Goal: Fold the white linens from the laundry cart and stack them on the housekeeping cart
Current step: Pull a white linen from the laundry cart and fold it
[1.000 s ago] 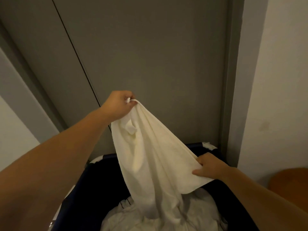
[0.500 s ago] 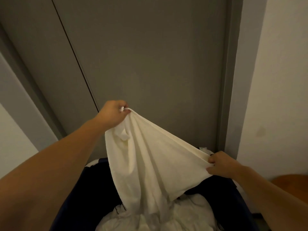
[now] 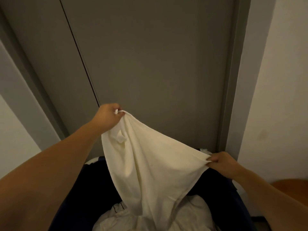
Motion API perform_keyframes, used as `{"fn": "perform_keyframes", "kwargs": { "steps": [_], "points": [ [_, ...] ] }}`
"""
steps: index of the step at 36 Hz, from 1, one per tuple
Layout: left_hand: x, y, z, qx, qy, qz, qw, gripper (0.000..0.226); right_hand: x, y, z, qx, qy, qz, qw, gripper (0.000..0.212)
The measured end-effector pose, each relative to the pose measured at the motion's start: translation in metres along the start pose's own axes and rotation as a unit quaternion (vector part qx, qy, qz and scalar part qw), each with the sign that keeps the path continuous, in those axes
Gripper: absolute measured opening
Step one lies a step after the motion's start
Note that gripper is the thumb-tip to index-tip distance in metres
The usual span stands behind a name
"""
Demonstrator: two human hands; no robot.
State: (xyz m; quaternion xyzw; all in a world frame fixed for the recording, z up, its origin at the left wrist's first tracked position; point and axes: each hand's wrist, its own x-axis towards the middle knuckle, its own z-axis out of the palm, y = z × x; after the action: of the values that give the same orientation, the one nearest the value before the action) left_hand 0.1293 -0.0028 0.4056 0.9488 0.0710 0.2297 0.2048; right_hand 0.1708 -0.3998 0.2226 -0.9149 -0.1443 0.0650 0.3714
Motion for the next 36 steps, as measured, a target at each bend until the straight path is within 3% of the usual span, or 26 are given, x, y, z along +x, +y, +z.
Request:
{"fn": "perform_keyframes", "kwargs": {
  "steps": [3,11,17,19,22,25,31,33,36],
  "points": [
    [-0.004,-0.012,0.000,0.006,-0.001,-0.018,1.000,0.012,-0.004,-0.003,-0.008,0.083,0.035,0.014,0.996,0.034],
    [-0.015,-0.044,0.014,-0.009,-0.018,-0.078,0.997,0.014,-0.005,-0.025,-0.018,0.193,0.142,0.051,0.969,0.009],
    [-0.025,-0.078,0.030,-0.002,-0.054,-0.199,0.979,0.054,0.006,-0.015,-0.028,0.123,0.162,0.135,0.970,0.014],
    [-0.033,-0.090,0.039,0.016,-0.091,-0.216,0.972,0.059,0.009,-0.009,-0.024,0.110,0.159,0.164,0.967,0.022],
    [-0.050,-0.099,0.056,-0.028,-0.121,-0.248,0.961,0.063,0.011,-0.008,-0.006,0.082,0.138,0.172,0.972,0.017],
    [-0.063,-0.102,0.072,-0.107,-0.157,-0.290,0.938,0.053,0.015,-0.009,0.013,0.066,0.109,0.160,0.979,0.011],
    [-0.086,-0.101,0.092,-0.262,-0.230,-0.340,0.873,0.042,0.020,-0.017,0.041,0.060,0.056,0.130,0.988,0.021],
    [-0.094,-0.099,0.101,-0.254,-0.249,-0.323,0.877,0.036,0.020,-0.023,0.050,0.065,0.045,0.117,0.990,0.021],
    [-0.106,-0.087,0.117,-0.202,-0.216,-0.276,0.915,0.017,0.019,-0.036,0.067,0.077,0.011,0.094,0.993,0.023]
  ]
}}
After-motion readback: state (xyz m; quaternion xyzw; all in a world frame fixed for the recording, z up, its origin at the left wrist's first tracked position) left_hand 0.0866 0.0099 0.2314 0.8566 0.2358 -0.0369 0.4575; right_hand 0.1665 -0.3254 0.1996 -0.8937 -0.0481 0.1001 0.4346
